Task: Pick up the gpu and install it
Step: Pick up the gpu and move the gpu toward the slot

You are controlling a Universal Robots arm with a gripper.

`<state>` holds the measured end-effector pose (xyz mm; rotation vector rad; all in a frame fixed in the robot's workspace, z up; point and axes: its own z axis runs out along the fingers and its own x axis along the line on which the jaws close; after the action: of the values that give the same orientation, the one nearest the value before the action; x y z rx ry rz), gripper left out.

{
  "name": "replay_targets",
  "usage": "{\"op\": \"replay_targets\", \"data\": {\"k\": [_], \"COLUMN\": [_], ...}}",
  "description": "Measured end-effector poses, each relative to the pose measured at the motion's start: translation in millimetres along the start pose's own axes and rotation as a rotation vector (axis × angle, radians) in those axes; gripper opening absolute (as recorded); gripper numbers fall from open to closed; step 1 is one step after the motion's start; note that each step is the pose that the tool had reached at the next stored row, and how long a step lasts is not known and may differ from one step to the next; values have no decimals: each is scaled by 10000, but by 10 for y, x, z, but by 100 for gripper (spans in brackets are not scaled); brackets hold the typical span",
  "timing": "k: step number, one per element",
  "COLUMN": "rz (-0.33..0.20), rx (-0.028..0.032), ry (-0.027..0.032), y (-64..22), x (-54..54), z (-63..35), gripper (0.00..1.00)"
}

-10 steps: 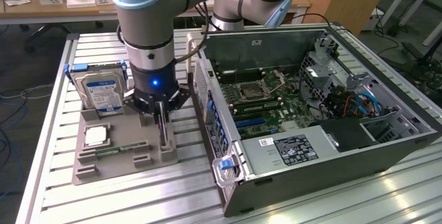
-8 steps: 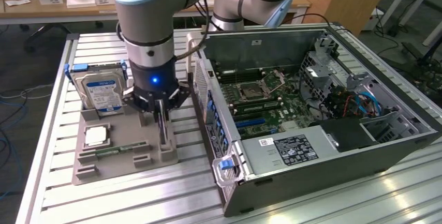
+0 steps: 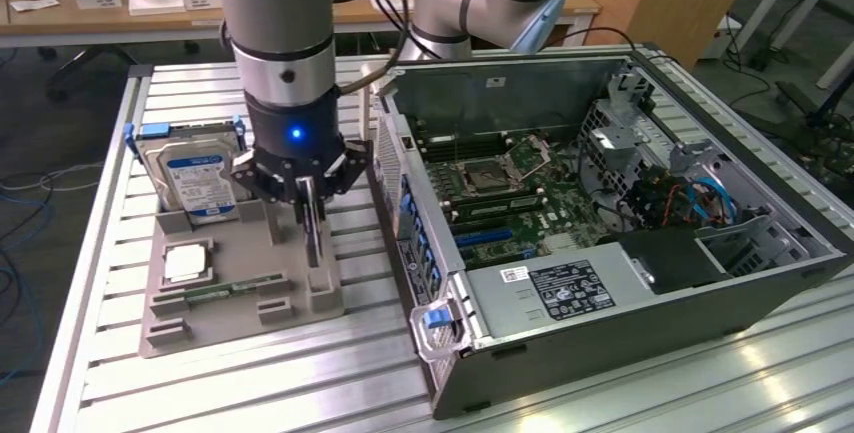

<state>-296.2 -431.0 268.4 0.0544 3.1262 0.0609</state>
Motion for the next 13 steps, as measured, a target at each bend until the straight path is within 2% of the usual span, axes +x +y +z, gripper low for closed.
{"op": "replay_targets", "data": {"k": [10, 13], "rz": [0, 1], "rx": [0, 1], "ry": [0, 1], "y": [1, 2], "x": [0, 0], "z": [-23, -55], "gripper": [28, 28]}}
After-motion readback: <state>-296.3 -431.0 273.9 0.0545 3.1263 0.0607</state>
